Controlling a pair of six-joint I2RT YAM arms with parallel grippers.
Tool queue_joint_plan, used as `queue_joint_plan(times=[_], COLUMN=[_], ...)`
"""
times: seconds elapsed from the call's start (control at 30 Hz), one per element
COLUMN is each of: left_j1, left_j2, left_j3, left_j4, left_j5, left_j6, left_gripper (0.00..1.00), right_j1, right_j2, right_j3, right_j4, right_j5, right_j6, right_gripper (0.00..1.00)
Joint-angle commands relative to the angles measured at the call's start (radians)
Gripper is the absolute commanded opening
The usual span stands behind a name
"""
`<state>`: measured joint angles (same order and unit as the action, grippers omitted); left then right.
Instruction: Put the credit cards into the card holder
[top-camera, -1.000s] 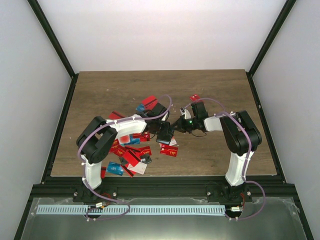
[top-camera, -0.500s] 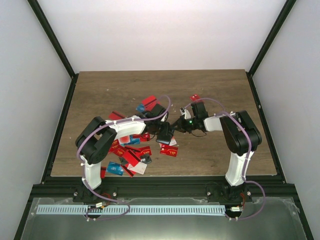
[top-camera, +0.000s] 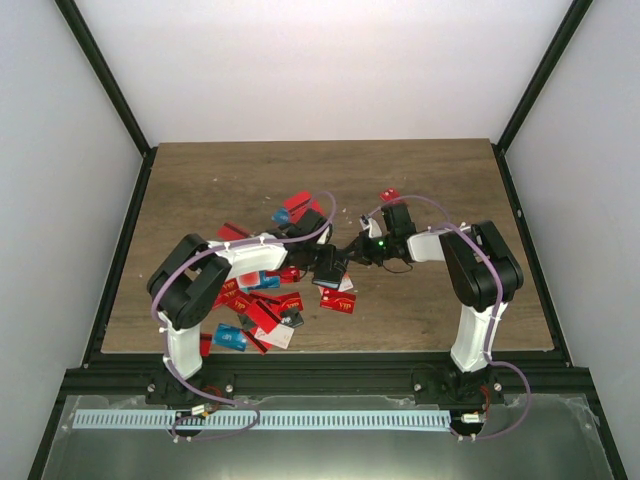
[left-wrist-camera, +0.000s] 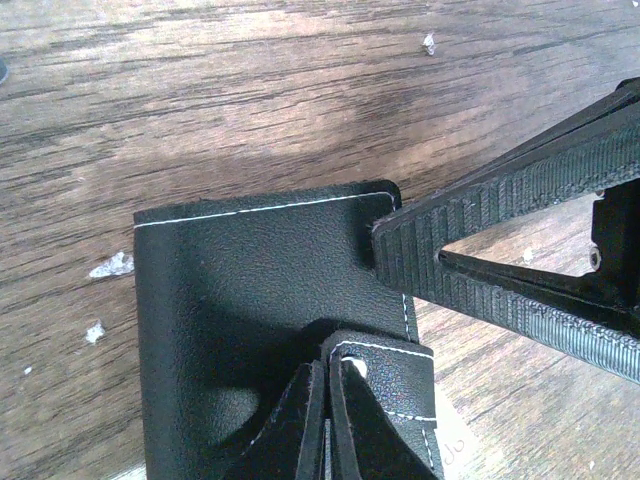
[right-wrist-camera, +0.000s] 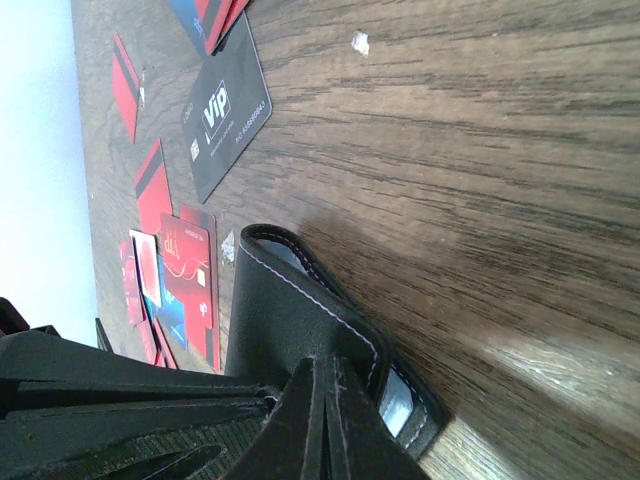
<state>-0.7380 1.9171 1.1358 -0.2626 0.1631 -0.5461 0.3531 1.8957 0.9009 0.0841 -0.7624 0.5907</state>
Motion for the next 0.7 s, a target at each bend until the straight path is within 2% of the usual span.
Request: queue_joint_plan(times=[0.0, 0.23, 0.43, 0.67], left_j1=[0.004, -0.014, -0.014, -0.017], left_j2=[0.140, 0.072, 0.113, 0.051], left_j3=[-0.145, -0.144, -0.133, 0.012], left_j4=[-0.443, -0.536, -0.553, -0.572], left_j5=[-0.021, -0.032, -0.047, -0.009], left_j6=[0.019, 0.048, 0.058, 0.067], left_gripper=[0.04, 0.04, 0.04, 0.07], right_j1=[0.011, 0.011, 0.011, 0.011], right_j2=[0.034, 0.025, 0.020, 0.009], right_j3=[0.007, 0.010, 0.010, 0.009], right_j4=[-0.073, -0.076, -0.081, -0.079], right_j5=[0.063, 0.072, 0.071, 0.062], right_j6=[-0.014, -0.009, -0.007, -0.013], right_gripper=[0.01, 0.01, 0.01, 0.01])
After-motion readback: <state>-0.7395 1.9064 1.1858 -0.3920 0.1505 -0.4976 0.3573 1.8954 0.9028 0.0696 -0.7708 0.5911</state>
